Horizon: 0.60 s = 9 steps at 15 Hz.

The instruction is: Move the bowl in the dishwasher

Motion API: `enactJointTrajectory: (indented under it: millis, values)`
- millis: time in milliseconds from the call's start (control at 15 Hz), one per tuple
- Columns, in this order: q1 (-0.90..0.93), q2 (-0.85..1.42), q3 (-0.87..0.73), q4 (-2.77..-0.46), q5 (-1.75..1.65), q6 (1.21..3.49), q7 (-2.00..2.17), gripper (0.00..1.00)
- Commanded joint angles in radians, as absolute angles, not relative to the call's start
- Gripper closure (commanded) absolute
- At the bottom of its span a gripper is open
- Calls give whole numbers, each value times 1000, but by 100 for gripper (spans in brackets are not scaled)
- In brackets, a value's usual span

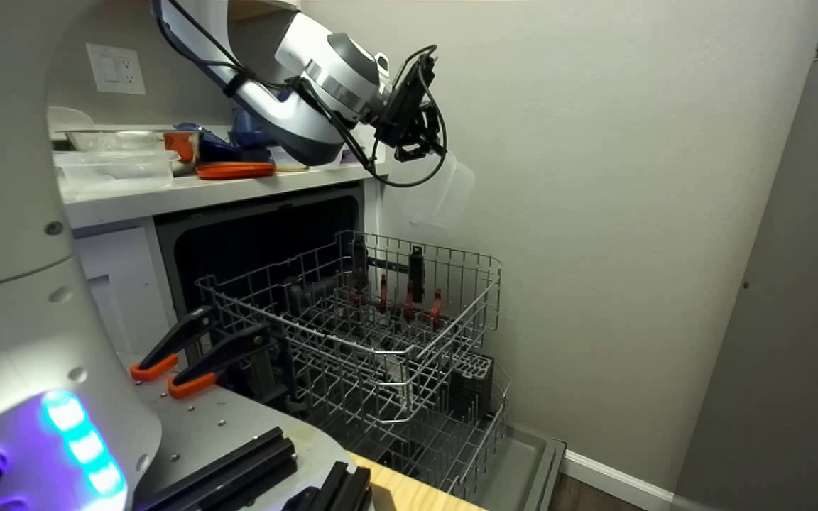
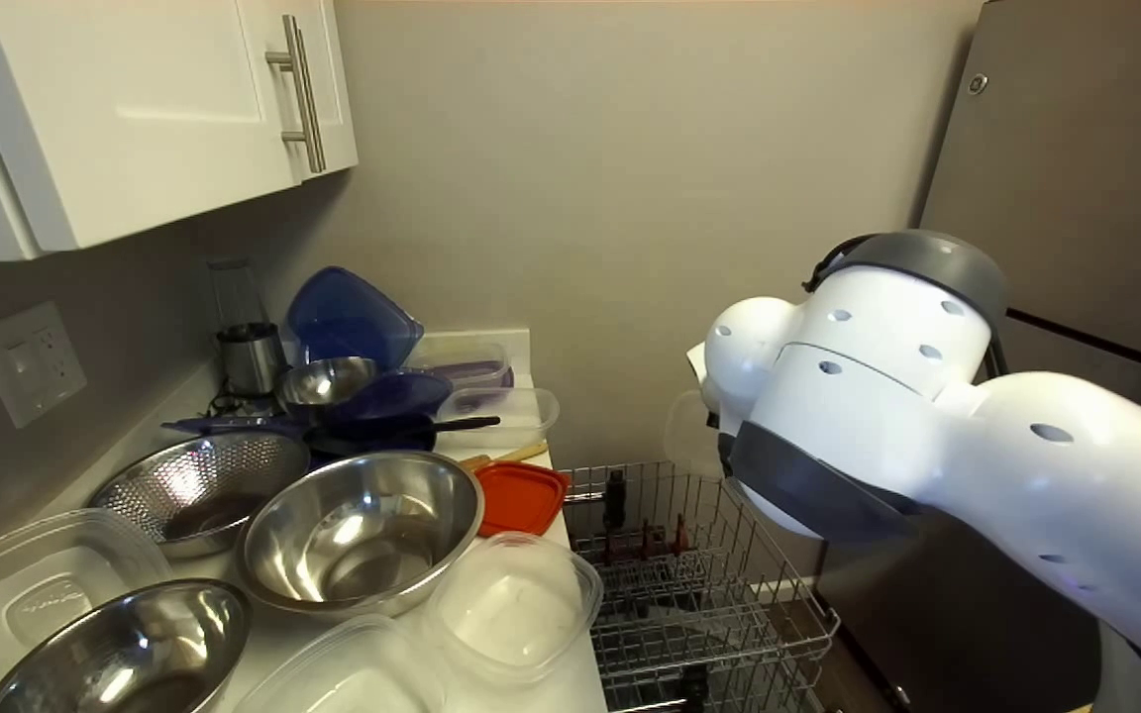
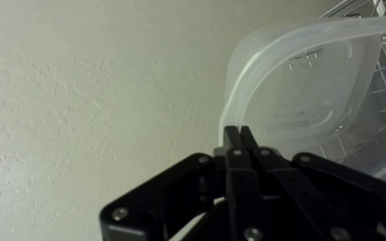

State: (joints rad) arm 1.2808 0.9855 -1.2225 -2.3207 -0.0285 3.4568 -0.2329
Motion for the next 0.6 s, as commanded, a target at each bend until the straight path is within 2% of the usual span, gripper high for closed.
enactJointTrajectory:
  millis: [0,533]
  values:
    - [1336,1125,-1259,-2259,44,3457,-231,100]
    - [1299,1316,-1252,-2007,63,3456,-225,100]
